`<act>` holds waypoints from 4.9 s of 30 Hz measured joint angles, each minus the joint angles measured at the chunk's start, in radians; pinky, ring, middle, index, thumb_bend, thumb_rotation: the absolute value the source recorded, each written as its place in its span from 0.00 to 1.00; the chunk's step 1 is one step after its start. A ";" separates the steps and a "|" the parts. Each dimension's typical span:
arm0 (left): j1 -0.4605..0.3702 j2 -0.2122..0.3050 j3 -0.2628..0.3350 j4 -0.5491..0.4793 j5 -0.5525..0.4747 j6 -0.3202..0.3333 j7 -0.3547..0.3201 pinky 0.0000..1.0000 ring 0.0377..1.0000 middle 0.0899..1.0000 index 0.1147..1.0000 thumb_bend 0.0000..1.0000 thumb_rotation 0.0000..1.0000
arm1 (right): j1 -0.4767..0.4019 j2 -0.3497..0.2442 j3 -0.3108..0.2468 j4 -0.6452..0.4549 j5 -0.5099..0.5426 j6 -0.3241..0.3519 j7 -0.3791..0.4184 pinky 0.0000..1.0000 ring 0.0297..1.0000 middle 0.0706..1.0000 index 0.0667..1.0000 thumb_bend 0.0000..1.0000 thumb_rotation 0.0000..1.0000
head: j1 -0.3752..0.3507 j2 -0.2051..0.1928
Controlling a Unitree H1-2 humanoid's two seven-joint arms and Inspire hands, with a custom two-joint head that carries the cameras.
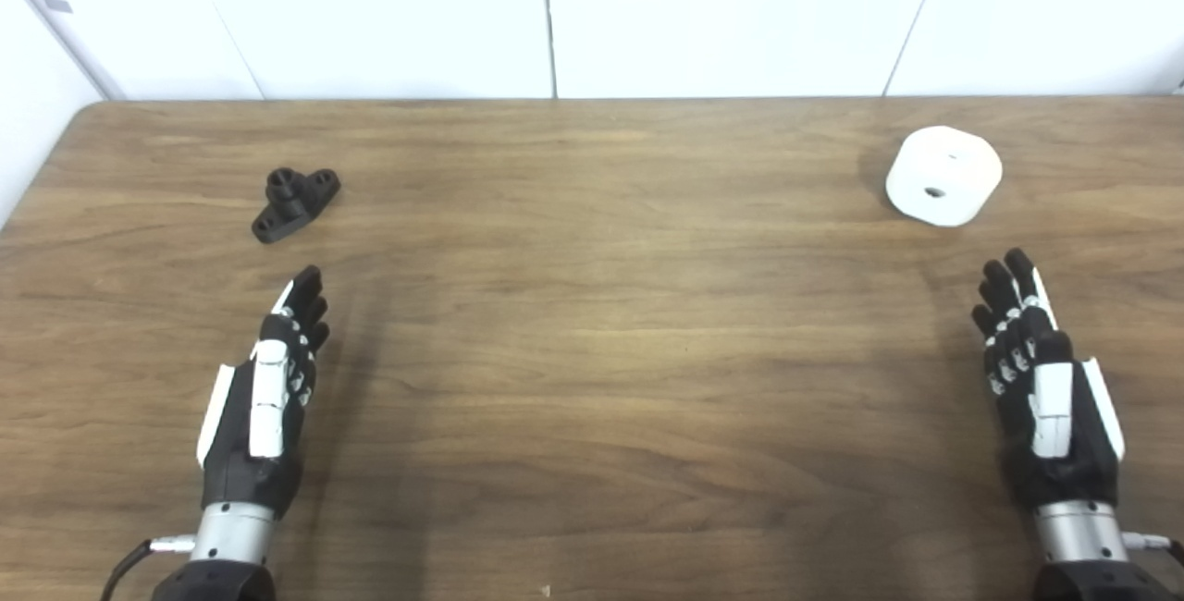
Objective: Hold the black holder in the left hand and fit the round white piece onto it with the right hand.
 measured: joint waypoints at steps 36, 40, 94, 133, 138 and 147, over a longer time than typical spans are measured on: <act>0.032 -0.028 -0.110 0.099 0.087 -0.196 0.087 1.00 0.99 0.95 0.91 0.49 1.00 | -0.021 -0.069 -0.021 0.092 0.026 -0.147 0.027 1.00 0.96 0.93 0.94 0.73 0.94 | 0.259 -0.256; 0.032 -0.028 -0.115 0.100 0.096 -0.197 0.093 1.00 1.00 0.96 0.92 0.48 1.00 | -0.021 -0.069 -0.022 0.092 0.024 -0.148 0.027 1.00 0.95 0.92 0.93 0.75 0.94 | 0.252 -0.259; -0.388 0.157 -0.064 0.296 0.918 0.250 0.276 0.85 0.86 0.81 0.74 0.88 0.41 | -0.017 -0.081 -0.026 0.098 0.027 -0.166 0.053 1.00 1.00 0.96 0.99 0.76 0.98 | 0.200 -0.212; -0.572 0.259 -0.196 0.572 0.894 0.398 0.285 0.98 0.91 0.83 0.65 0.81 0.39 | -0.011 -0.080 -0.027 0.091 0.021 -0.159 0.055 1.00 0.97 0.94 0.99 0.69 0.98 | 0.196 -0.184; -0.582 0.258 -0.199 0.587 0.870 0.399 0.277 0.99 0.91 0.83 0.62 0.80 0.39 | -0.009 -0.080 -0.027 0.090 0.018 -0.158 0.055 1.00 0.97 0.94 0.99 0.69 0.98 | 0.195 -0.180; -0.587 0.258 -0.202 0.593 0.849 0.398 0.289 0.99 0.91 0.83 0.59 0.81 0.36 | -0.009 -0.080 -0.027 0.089 0.014 -0.158 0.055 1.00 0.98 0.94 0.98 0.71 0.98 | 0.195 -0.173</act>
